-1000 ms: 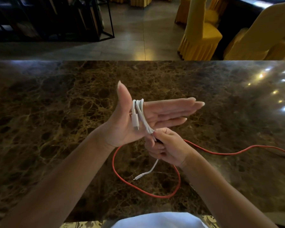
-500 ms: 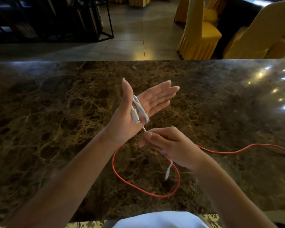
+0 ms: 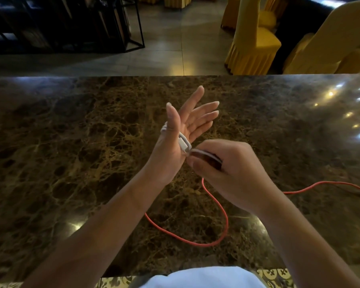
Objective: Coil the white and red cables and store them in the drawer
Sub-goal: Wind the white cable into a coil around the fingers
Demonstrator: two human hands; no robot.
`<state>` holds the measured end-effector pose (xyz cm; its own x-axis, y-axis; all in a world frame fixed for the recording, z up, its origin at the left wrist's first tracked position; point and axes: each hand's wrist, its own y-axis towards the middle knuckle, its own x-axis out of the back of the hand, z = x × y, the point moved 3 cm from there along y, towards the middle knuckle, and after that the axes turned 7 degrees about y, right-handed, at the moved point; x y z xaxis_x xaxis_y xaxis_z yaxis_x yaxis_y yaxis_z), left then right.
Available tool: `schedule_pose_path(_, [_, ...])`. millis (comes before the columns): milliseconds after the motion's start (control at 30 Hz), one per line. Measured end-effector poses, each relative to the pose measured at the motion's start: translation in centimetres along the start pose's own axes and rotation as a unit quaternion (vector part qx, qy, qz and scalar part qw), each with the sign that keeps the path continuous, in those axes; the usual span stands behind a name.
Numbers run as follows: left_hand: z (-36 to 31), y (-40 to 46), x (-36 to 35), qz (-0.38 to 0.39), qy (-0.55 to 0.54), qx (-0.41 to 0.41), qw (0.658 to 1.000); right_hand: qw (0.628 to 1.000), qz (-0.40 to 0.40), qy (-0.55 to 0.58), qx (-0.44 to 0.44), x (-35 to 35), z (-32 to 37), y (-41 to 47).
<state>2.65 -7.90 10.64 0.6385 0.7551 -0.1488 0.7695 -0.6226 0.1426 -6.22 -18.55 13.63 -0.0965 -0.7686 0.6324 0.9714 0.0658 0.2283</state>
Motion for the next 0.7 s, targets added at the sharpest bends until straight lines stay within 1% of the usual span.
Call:
schedule_pose_path(67, [0.0, 0.1, -0.2, -0.008, 0.003, 0.002, 1.0, 0.997, -0.068, -0.036, 0.005, -0.1, 0.3, 0.3])
schedule_pose_path(100, [-0.1, 0.2, -0.3, -0.012, 0.007, 0.001, 1.0, 0.995, -0.088, -0.037, 0.006, -0.3, 0.5, 0.3])
schedule_pose_path(200, [-0.3, 0.2, -0.4, -0.022, 0.037, 0.001, 0.999, 0.992, -0.124, 0.006, -0.005, -0.5, 0.7, 0.3])
schedule_pose_path(267, [-0.1, 0.2, -0.4, -0.02, 0.042, 0.007, 0.999, 0.99, -0.141, 0.011, 0.005, -0.2, 0.6, 0.5])
schedule_pose_path(367, [0.2, 0.1, 0.0, -0.006, 0.032, 0.03, 0.999, 0.992, -0.125, -0.006, 0.036, 0.0, 0.2, 0.8])
schedule_pose_path(467, [0.2, -0.3, 0.0, 0.042, 0.007, 0.062, 0.997, 0.992, -0.114, 0.021, 0.05, 0.6, -0.3, 1.0])
schedule_pose_path(533, [-0.1, -0.6, -0.4, 0.07, -0.026, 0.071, 0.995, 0.991, -0.102, 0.086, 0.029, 1.0, -0.8, 1.1])
schedule_pose_path(600, [-0.5, -0.9, -0.7, 0.07, -0.053, 0.063, 0.994, 0.984, -0.082, 0.16, 0.005, 1.2, -1.1, 1.1])
schedule_pose_path(700, [-1.2, -1.2, -1.1, 0.093, -0.093, 0.06, 0.989, 0.96, -0.061, 0.273, -0.023, 1.2, -1.2, 1.4])
